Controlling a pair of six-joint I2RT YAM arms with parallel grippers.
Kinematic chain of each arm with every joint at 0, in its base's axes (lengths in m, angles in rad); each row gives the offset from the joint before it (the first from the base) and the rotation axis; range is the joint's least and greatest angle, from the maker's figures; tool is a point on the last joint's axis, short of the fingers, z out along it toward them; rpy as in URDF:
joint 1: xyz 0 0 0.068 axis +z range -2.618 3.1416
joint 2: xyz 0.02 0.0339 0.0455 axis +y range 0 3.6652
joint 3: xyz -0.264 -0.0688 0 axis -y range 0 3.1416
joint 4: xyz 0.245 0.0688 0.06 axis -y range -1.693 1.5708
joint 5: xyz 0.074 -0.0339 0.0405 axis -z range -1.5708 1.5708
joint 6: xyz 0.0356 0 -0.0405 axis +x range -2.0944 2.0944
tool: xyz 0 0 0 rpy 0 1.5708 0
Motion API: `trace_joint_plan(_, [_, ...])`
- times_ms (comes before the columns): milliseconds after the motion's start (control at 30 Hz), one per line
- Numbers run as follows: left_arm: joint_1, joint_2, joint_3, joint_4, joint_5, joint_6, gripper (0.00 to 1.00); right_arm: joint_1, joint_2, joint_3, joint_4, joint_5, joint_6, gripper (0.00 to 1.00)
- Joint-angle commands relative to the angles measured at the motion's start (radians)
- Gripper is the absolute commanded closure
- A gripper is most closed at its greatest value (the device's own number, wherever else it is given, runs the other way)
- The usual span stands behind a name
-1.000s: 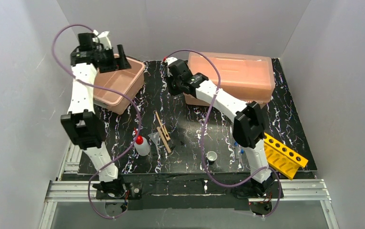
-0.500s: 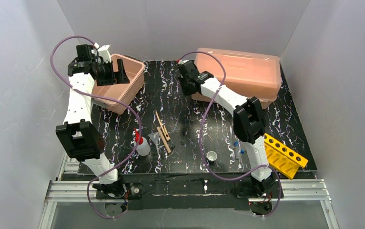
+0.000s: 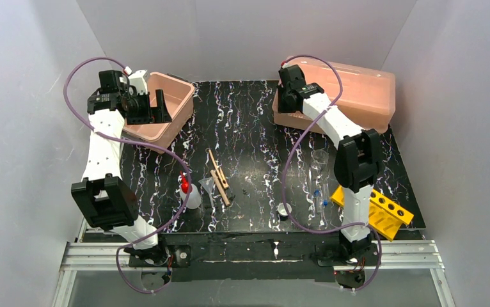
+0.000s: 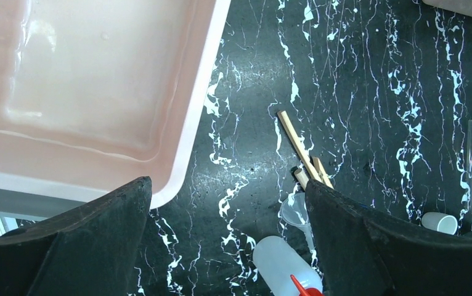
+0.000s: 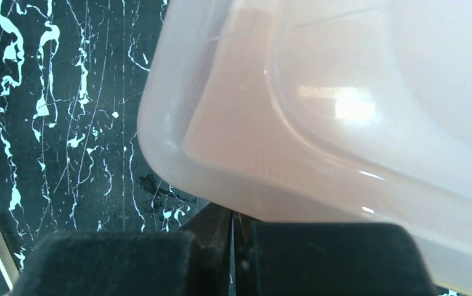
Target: Organize the chemistry lab equipment
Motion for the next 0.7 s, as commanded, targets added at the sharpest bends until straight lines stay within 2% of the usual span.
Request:
trace_joint_plan(0, [0.008, -0.052, -0.018, -0.016, 0.01, 0.019, 0.05, 0.01, -0.064, 0.037, -0.057, -0.078, 0.008, 0.93])
trace_joint_plan(167, [0.011, -0.059, -0.001, -0.035, 0.012, 0.021, 0.05, 0.023, -0.243, -0.128, 0.006, -0.13, -0.022, 0.92])
trace_joint_plan(267, [0.012, -0.069, -0.002, -0.036, 0.02, 0.012, 0.05, 0.023, -0.298, -0.225, 0.031, -0.169, -0.045, 0.92])
trace_joint_plan(367, [0.012, -0.083, -0.014, -0.035, 0.027, -0.008, 0.05, 0.024, -0.258, -0.235, 0.045, -0.216, -0.069, 0.94])
trace_joint_plan(433, [0.011, -0.094, -0.023, -0.035, 0.03, -0.012, 0.05, 0.023, -0.19, -0.183, 0.027, -0.26, -0.088, 0.95])
trace_joint_plan(567, [0.012, -0.109, -0.02, -0.056, 0.011, 0.004, 0.05, -0.008, -0.046, -0.028, -0.07, -0.238, -0.085, 0.99])
trace_joint_plan(667, [0.012, -0.114, -0.006, -0.07, 0.001, 0.023, 0.05, -0.06, -0.026, -0.038, -0.023, -0.248, -0.049, 0.99])
